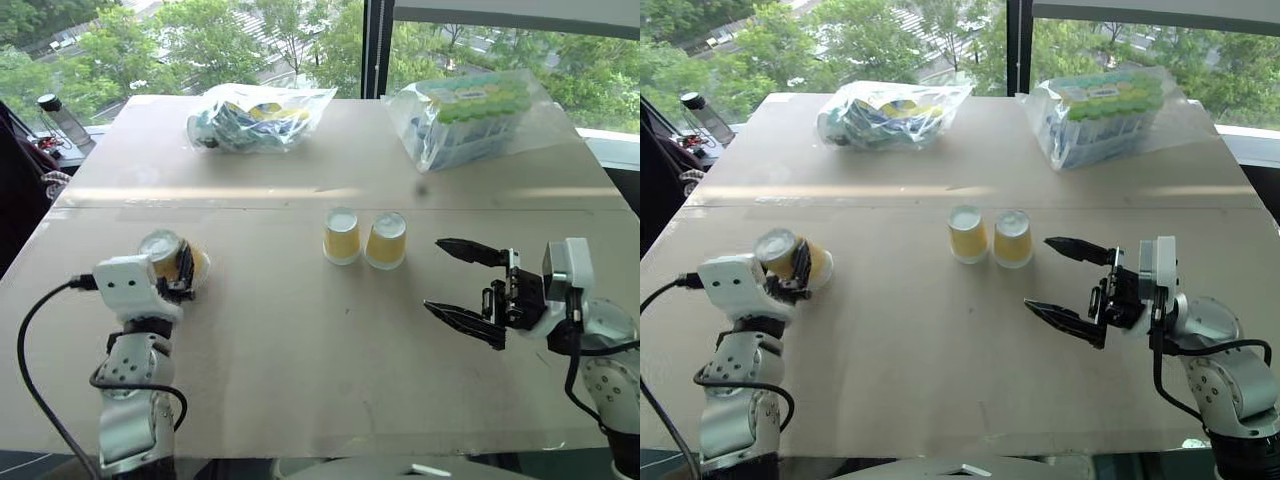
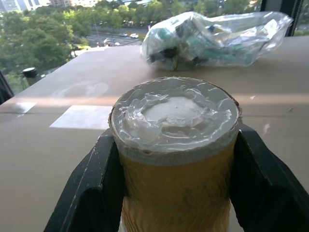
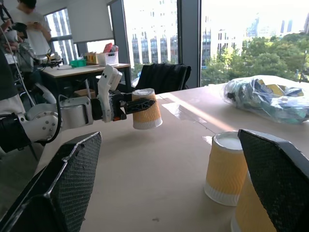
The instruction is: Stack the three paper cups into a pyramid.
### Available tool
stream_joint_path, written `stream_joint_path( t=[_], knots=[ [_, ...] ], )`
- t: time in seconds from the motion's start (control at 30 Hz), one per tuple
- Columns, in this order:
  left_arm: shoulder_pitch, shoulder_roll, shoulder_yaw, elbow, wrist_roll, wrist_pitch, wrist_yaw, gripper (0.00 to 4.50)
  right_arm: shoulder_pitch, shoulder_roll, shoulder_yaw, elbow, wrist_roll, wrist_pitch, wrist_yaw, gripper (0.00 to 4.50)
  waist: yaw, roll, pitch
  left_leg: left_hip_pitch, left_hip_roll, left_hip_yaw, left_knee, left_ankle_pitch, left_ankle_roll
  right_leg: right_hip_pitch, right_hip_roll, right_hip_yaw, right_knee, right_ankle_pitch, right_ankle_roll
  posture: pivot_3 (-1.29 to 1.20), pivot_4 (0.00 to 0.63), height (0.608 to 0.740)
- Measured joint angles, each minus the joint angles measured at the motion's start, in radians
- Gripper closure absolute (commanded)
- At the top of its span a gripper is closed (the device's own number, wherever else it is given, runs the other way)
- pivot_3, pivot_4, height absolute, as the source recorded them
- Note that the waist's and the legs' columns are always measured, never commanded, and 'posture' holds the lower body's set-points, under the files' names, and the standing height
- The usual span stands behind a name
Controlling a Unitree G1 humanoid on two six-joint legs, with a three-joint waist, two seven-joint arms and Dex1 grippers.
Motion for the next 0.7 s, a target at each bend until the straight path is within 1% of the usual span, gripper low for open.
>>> stream_joint_path(
  t=[0.1,0.13,0.2,0.3,0.37,0.43,0.47,0.57,0.7],
  knots=[
    [-0.174,0.068,-0.074,0.001,-0.105,0.082,-0.127,2.27,0.016,0.025,-0.039,-0.01,0.008,-0.028,-0.033,0.0,0.002,0.0,0.0,0.0,-0.001,0.0,0.0,0.002,-0.003,0.0,0.003,-0.001,0.0,0.0,0.0,0.0,0.15,0.74],
    [-0.27,0.092,-0.11,0.007,-0.174,0.142,-0.195,2.27,0.029,0.036,-0.059,-0.012,0.002,-0.05,-0.048,0.0,-0.002,0.0,0.0,0.0,-0.001,0.001,0.0,0.002,-0.004,0.0,0.004,-0.001,0.001,0.0,0.0,0.0,0.15,0.74],
    [-0.337,0.114,-0.141,0.019,-0.22,0.186,-0.255,2.27,0.045,0.042,-0.072,-0.014,-0.005,-0.073,-0.057,0.0,-0.012,0.001,-0.001,0.001,-0.001,0.003,0.0,0.003,-0.004,0.0,0.004,0.001,0.001,0.0,0.0,0.0,0.15,0.74],
    [-0.491,0.173,-0.228,0.125,-0.238,0.234,-0.406,2.27,0.103,0.055,-0.097,-0.015,-0.03,-0.113,-0.067,0.0,-0.018,0.001,0.0,0.0,-0.001,0.002,-0.001,0.003,-0.004,-0.002,0.006,0.001,0.001,0.0,0.0,0.0,0.15,0.74],
    [-0.664,0.202,-0.32,0.266,-0.236,0.239,-0.581,2.27,0.159,0.083,-0.11,-0.015,-0.048,-0.159,-0.072,0.0,-0.008,0.0,0.0,-0.002,-0.001,0.0,-0.001,0.003,-0.005,-0.002,0.008,-0.002,0.001,0.0,0.0,0.0,0.15,0.74],
    [-0.749,0.202,-0.359,0.334,-0.234,0.224,-0.678,2.27,0.18,0.096,-0.116,-0.016,-0.057,-0.185,-0.076,0.0,-0.012,0.002,0.0,0.0,-0.001,0.003,-0.001,0.003,-0.005,-0.001,0.007,0.002,0.001,0.0,0.0,0.0,0.15,0.74],
    [-0.805,0.192,-0.393,0.404,-0.217,0.198,-0.748,2.27,0.2,0.104,-0.126,-0.022,-0.058,-0.204,-0.08,0.0,-0.016,0.002,0.0,0.001,-0.002,0.004,-0.001,0.003,-0.005,-0.001,0.007,0.003,0.001,0.0,0.001,0.0,0.15,0.74],
    [-0.844,0.164,-0.441,0.529,-0.187,0.159,-0.848,2.27,0.227,0.108,-0.131,-0.057,-0.053,-0.226,-0.088,0.0,-0.033,0.002,0.0,0.001,-0.001,0.004,-0.001,0.003,-0.005,-0.001,0.007,0.003,0.001,0.0,0.001,0.0,0.15,0.74],
    [-0.845,0.147,-0.461,0.584,-0.172,0.148,-0.894,2.27,0.245,0.113,-0.131,-0.087,-0.039,-0.246,-0.09,0.0,-0.039,0.002,0.0,0.001,0.0,0.002,-0.001,0.003,-0.005,-0.002,0.008,0.002,0.002,0.0,0.001,0.0,0.15,0.74]
  ],
)
